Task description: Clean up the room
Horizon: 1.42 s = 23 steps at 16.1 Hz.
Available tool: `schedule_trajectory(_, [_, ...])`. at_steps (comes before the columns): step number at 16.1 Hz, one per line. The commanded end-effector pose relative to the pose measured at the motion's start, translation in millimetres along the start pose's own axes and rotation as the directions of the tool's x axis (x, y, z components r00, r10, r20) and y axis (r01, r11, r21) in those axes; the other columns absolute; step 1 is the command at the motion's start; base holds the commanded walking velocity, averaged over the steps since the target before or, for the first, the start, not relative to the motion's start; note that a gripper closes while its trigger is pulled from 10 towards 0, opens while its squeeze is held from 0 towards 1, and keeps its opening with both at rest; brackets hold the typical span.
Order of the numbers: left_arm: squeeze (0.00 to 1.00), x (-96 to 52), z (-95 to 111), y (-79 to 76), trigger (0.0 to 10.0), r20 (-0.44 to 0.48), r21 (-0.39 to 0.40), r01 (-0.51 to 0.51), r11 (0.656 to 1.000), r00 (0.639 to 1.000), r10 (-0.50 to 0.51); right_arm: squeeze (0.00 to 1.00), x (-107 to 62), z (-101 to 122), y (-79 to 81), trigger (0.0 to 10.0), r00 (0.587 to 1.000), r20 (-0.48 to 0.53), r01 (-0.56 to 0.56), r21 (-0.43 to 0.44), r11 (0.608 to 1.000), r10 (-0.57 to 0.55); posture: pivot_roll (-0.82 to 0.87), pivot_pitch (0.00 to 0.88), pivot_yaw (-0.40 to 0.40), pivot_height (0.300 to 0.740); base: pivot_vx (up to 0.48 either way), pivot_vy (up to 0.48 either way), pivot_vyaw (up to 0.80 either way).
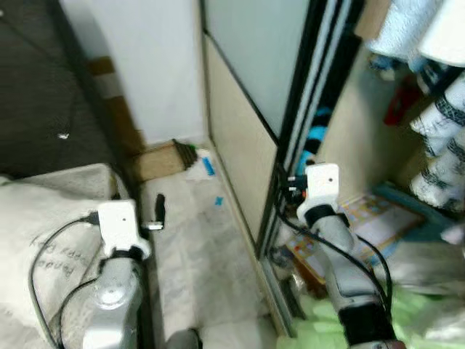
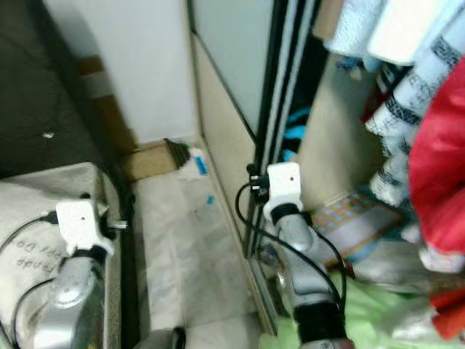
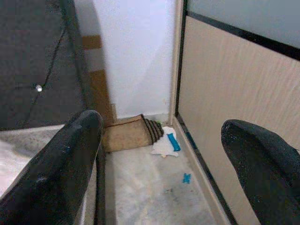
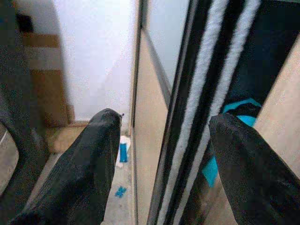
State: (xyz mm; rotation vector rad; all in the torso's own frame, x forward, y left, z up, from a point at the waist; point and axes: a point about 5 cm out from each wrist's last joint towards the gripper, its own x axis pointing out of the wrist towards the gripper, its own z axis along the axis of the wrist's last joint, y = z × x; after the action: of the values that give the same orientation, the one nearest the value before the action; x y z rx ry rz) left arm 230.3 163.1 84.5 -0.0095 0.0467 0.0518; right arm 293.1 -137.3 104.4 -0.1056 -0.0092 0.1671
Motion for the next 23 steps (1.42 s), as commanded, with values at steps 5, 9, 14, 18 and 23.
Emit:
schedule_trajectory(5, [0.0,1.3,4.8,3.4,10.0,0.019,-0.001,0.002,1.0,1.0,-0.002,0.0,2.3,2.8,7.7,10.0,0.999,0.005,-0.049,-0.006,0.999,0.049,0.01,0.023,-0.047,0.74,0.0,0.0,0.8])
schedule_trajectory(9, [0.0,1.0,3.4,3.0,10.0,0.014,0.011,-0.001,1.0,1.0,0.001,0.0,2.6,1.5,5.5,10.0,0.999,-0.001,-0.055,-0.013,0.998,0.055,0.01,0.02,-0.05,0.74,0.0,0.0,0.8])
schedule_trajectory(14, [0.0,2.1,3.7,1.2,10.0,0.021,0.016,-0.004,1.0,1.0,0.003,0.0,5.1,2.3,6.2,10.0,0.998,0.002,-0.071,-0.018,0.997,0.071,0.01,0.006,-0.056,0.74,0.0,0.0,0.8])
schedule_trajectory(18, [0.0,3.2,4.4,1.8,10.0,0.021,0.014,-0.028,1.0,0.999,0.027,0.0,6.7,2.7,6.3,10.0,0.997,0.003,-0.078,-0.02,0.997,0.078,0.01,0.0,-0.056,0.74,0.0,0.0,0.8])
schedule_trajectory(23, [0.0,3.7,5.7,1.8,10.0,0.032,0.026,-0.011,1.0,0.999,0.01,0.0,8.4,2.9,7.5,10.0,0.997,0.005,-0.083,-0.019,0.996,0.083,0.01,0.006,-0.058,0.74,0.0,0.0,0.8])
